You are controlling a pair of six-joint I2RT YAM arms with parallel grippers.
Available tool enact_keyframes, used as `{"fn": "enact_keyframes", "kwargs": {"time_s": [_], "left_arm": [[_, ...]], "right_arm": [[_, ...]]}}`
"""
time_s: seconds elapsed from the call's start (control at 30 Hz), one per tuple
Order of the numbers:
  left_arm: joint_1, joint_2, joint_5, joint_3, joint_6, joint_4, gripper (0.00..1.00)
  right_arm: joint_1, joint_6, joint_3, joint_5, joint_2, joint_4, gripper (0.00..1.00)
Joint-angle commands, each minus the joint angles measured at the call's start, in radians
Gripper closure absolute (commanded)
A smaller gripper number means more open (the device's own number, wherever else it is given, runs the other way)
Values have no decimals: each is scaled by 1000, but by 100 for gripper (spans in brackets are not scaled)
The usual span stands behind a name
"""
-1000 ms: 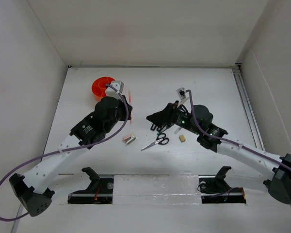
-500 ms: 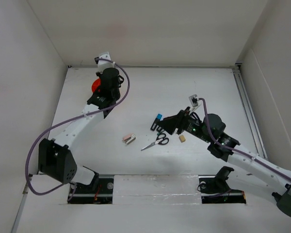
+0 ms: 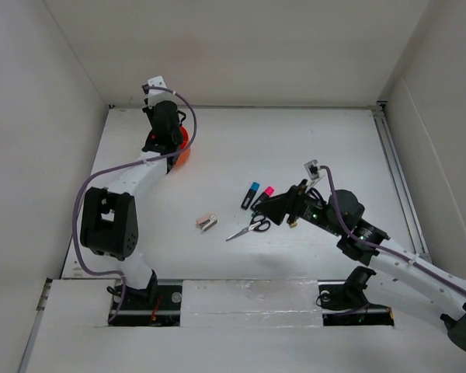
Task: Sort the stationery into containers
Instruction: Place the pen in the storage box.
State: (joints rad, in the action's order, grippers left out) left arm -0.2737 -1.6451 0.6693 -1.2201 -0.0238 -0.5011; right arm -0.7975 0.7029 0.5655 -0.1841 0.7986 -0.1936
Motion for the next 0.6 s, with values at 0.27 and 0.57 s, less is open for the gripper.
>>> {"fn": "enact_keyframes", "kwargs": {"time_s": [0.27, 0.57], "left_arm": [[37, -128, -39, -90, -7, -137, 100], [37, -185, -16, -33, -54, -183, 100]], "right_arm": [[-17, -22, -10, -17, -4, -1, 25], [-17, -22, 20, -26, -13, 39, 25]]}}
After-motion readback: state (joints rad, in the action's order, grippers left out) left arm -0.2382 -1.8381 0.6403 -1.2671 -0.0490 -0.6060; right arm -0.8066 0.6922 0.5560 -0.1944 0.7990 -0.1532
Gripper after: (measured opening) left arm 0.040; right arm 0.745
